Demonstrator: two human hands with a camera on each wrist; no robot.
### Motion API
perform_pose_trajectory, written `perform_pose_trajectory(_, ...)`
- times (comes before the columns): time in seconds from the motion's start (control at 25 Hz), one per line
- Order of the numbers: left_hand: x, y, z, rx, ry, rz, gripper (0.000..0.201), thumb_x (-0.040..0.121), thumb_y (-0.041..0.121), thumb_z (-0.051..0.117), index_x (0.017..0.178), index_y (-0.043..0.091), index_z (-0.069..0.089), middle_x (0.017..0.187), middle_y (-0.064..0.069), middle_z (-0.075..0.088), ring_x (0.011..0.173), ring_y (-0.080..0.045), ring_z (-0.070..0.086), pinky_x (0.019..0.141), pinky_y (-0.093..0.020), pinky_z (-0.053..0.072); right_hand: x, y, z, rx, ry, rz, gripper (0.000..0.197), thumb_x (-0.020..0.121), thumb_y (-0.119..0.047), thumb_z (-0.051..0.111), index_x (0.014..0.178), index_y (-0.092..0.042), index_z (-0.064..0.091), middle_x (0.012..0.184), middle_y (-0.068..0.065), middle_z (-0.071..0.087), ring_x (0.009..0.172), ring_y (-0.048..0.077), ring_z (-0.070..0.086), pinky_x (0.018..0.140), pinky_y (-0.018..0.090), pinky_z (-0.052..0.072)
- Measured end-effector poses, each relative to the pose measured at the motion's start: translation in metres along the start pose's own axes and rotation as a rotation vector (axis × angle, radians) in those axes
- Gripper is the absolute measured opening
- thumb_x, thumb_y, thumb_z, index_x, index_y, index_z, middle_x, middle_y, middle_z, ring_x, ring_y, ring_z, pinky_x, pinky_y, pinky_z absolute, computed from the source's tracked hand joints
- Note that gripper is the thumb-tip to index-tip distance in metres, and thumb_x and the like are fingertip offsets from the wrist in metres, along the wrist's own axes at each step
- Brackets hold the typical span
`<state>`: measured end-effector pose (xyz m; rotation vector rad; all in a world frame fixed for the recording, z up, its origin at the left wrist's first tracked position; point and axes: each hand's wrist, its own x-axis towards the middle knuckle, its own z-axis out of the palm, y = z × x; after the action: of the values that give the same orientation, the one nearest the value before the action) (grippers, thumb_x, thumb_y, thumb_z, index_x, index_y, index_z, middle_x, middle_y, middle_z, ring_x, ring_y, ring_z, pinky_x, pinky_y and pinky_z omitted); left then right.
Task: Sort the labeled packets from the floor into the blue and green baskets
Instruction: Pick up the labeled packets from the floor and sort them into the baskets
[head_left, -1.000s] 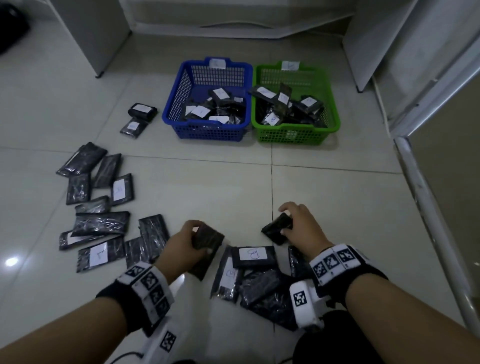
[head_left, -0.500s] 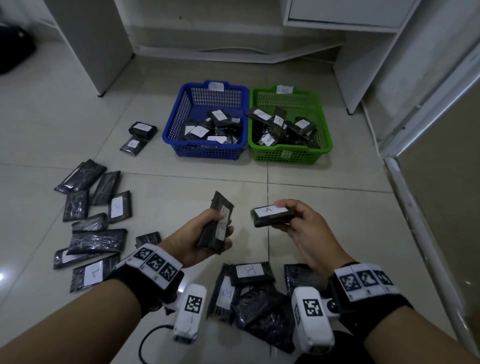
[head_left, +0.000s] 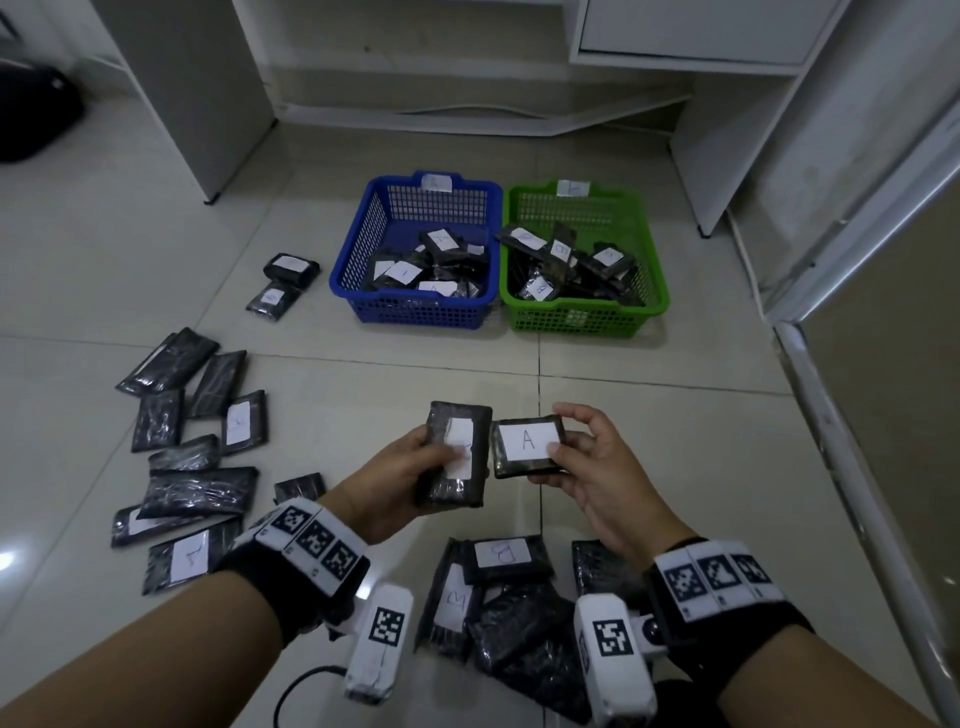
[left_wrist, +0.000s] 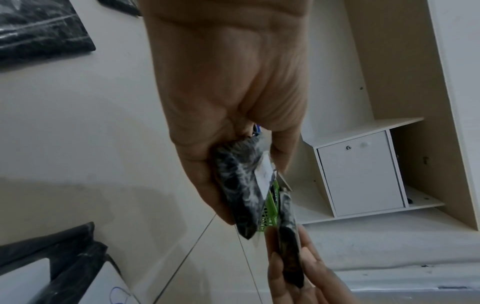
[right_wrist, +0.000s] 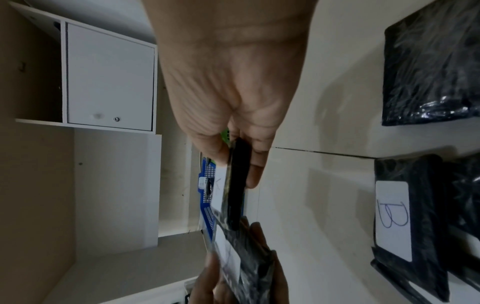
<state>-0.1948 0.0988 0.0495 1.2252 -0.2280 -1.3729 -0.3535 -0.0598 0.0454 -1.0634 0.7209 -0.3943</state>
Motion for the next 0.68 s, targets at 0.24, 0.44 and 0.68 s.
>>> perform_pose_trajectory(0.24,0.016,0.029,-0.027,0.035,0.291,0.140,0.046,0.086,-0.007,0.054,0.127,0.012,0.051,0.113,-0.020,0.065,0.088,-0.026,0.065,0.076,-0.040,0.059,0.051,-0.012,0.044,0.081,0.095,0.084,0.021,0.090,0.003,0.056,0.110,-0.005,0.054,0.097,0.016,0.065,0.081,0.023,0.066,0.068,0.031,0.060)
perform_pose_trajectory(0.44,0.067,0.102,-0.069,-0.120,0.624,0.307,0.045,0.086,-0.002,0.060,0.124,0.010,0.039,0.107,-0.022,0.060,0.083,-0.030,0.065,0.060,-0.040,0.060,0.148,-0.051,0.087,-0.056,0.205,0.020,0.031,0.089,0.000,0.059,0.115,-0.007,0.044,0.094,0.013,0.056,0.059,0.019,0.053,0.051,0.029,0.049)
perform_pose_trajectory(0.68,0.144,0.158,-0.109,-0.017,0.685,0.502,0.042,0.083,-0.009,0.060,0.114,0.013,0.042,0.111,-0.020,0.058,0.089,-0.029,0.061,0.072,-0.040,0.058,0.246,-0.062,0.119,-0.262,0.207,-0.064,0.015,0.091,0.004,0.052,0.085,-0.010,0.050,0.079,0.007,0.054,0.052,0.020,0.053,0.045,0.022,0.050)
